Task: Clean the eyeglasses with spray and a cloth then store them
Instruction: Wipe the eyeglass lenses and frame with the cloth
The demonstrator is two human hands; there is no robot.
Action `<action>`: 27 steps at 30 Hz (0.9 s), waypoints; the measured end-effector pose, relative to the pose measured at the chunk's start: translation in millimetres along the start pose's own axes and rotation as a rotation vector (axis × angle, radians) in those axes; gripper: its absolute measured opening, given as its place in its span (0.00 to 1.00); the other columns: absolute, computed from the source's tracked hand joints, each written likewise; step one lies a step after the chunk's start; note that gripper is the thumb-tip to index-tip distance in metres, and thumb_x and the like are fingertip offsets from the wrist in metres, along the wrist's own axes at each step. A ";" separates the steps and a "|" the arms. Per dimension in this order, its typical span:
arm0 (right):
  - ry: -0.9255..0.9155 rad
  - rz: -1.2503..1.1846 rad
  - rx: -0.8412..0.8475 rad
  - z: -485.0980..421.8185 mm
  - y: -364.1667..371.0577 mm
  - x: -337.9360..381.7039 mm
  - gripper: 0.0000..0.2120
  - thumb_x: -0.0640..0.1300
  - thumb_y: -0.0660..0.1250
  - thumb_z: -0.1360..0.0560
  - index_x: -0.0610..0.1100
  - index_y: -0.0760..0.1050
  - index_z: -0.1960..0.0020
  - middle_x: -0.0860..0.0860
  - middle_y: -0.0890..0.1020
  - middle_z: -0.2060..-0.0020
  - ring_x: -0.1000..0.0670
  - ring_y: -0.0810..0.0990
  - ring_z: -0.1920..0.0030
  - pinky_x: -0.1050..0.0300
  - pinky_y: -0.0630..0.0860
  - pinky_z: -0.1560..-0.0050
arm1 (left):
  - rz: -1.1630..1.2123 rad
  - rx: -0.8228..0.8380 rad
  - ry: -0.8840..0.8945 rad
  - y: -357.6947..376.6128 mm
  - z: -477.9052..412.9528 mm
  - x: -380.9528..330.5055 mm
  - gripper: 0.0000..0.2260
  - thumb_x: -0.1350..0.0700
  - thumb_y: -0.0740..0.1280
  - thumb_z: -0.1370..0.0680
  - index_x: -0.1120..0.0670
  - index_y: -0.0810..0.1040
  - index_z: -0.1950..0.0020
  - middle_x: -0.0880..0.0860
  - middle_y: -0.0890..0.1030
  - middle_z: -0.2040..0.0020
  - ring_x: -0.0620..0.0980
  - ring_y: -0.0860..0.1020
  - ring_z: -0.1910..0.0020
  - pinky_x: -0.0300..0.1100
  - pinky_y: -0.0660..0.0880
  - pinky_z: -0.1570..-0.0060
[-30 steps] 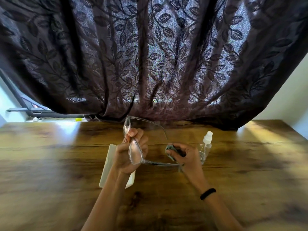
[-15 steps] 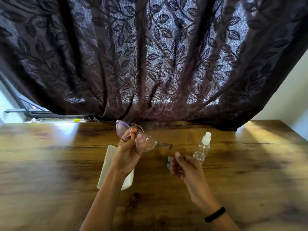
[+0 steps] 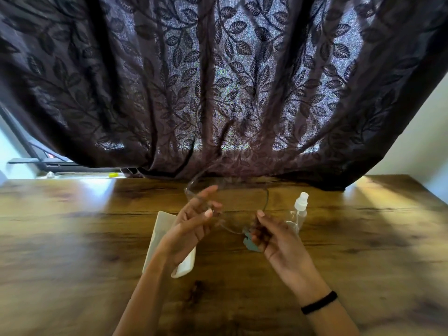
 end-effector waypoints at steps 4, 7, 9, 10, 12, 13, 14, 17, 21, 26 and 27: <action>-0.127 0.242 -0.036 -1.8 -7.9 10.7 0.05 0.39 0.65 0.28 0.40 0.78 0.60 0.48 0.81 0.69 0.54 0.80 0.67 0.63 0.78 0.63 | -0.092 -0.193 -0.016 -20.7 7.0 -2.5 0.31 0.43 0.75 0.36 0.51 0.72 0.36 0.50 0.82 0.51 0.45 0.80 0.53 0.42 0.78 0.54; -0.255 0.568 -0.082 -1.3 -10.9 17.4 0.05 0.42 0.65 0.27 0.42 0.79 0.55 0.49 0.81 0.65 0.57 0.80 0.64 0.62 0.78 0.57 | -0.296 -0.350 0.001 -31.9 10.4 -8.2 0.15 0.48 0.64 0.27 0.50 0.77 0.42 0.50 0.82 0.53 0.44 0.79 0.55 0.44 0.75 0.51; -0.339 0.715 -0.131 -3.6 -12.2 21.1 0.06 0.43 0.65 0.27 0.44 0.78 0.51 0.50 0.81 0.62 0.58 0.80 0.63 0.63 0.78 0.58 | -0.414 -0.418 0.036 -37.5 12.1 -14.6 0.11 0.54 0.64 0.26 0.51 0.79 0.44 0.48 0.83 0.54 0.43 0.80 0.55 0.40 0.75 0.52; -0.399 0.793 -0.165 -4.4 -12.4 24.3 0.07 0.43 0.66 0.27 0.45 0.76 0.49 0.51 0.81 0.61 0.58 0.80 0.62 0.63 0.78 0.58 | -0.452 -0.439 0.049 -39.6 12.6 -17.1 0.12 0.55 0.66 0.27 0.52 0.80 0.45 0.48 0.83 0.54 0.43 0.80 0.54 0.38 0.75 0.53; -0.535 0.925 -0.219 -4.6 -12.1 30.5 0.11 0.43 0.67 0.28 0.48 0.72 0.47 0.55 0.81 0.60 0.57 0.81 0.60 0.63 0.78 0.58 | -0.482 -0.473 0.066 -43.5 13.9 -19.5 0.12 0.56 0.68 0.29 0.53 0.80 0.46 0.50 0.83 0.53 0.44 0.80 0.54 0.35 0.76 0.56; -0.598 0.966 -0.226 -4.1 -11.1 32.7 0.11 0.44 0.68 0.29 0.48 0.72 0.47 0.56 0.81 0.60 0.57 0.81 0.60 0.64 0.79 0.58 | -0.492 -0.488 0.077 -44.5 14.3 -20.5 0.10 0.58 0.68 0.29 0.53 0.81 0.48 0.52 0.82 0.52 0.44 0.80 0.54 0.33 0.76 0.56; -0.651 1.003 -0.218 -3.4 -9.7 33.5 0.11 0.44 0.67 0.29 0.47 0.72 0.47 0.56 0.81 0.60 0.57 0.81 0.59 0.65 0.79 0.58 | -0.521 -0.500 0.096 -44.4 14.9 -22.2 0.09 0.60 0.68 0.28 0.52 0.81 0.49 0.52 0.82 0.52 0.43 0.80 0.55 0.33 0.76 0.57; -0.792 1.143 -0.164 0.5 -2.3 33.0 0.09 0.43 0.66 0.27 0.45 0.73 0.48 0.56 0.79 0.60 0.57 0.80 0.59 0.65 0.78 0.59 | -0.737 -0.503 0.183 -38.8 15.7 -29.3 0.10 0.62 0.69 0.28 0.47 0.80 0.52 0.50 0.81 0.54 0.40 0.80 0.57 0.31 0.76 0.57; -0.917 1.290 -0.060 1.6 7.1 28.1 0.12 0.36 0.66 0.27 0.42 0.76 0.44 0.50 0.80 0.54 0.58 0.78 0.57 0.69 0.76 0.55 | -0.949 -0.537 0.231 -34.2 15.0 -31.7 0.10 0.61 0.70 0.28 0.50 0.80 0.50 0.44 0.79 0.56 0.37 0.80 0.58 0.31 0.77 0.57; -0.956 1.508 0.091 -1.8 14.3 11.9 0.20 0.28 0.66 0.30 0.45 0.77 0.42 0.55 0.77 0.54 0.52 0.75 0.52 0.61 0.76 0.54 | -0.971 -0.516 0.286 -26.3 14.9 -32.6 0.12 0.60 0.70 0.28 0.46 0.79 0.48 0.43 0.80 0.56 0.37 0.79 0.57 0.32 0.77 0.56; -0.943 1.490 0.094 -1.9 13.9 11.9 0.21 0.28 0.65 0.29 0.46 0.76 0.42 0.57 0.75 0.54 0.52 0.74 0.51 0.61 0.75 0.53 | -0.976 -0.515 0.301 -25.3 15.2 -33.3 0.13 0.60 0.70 0.28 0.47 0.79 0.46 0.43 0.80 0.56 0.36 0.79 0.58 0.31 0.76 0.57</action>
Point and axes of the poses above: each hand's wrist, its own z-axis away from the middle knuckle, its own y-axis out of the palm, x = y × z, the point moved 7 cm from there along -z, towards the middle knuckle
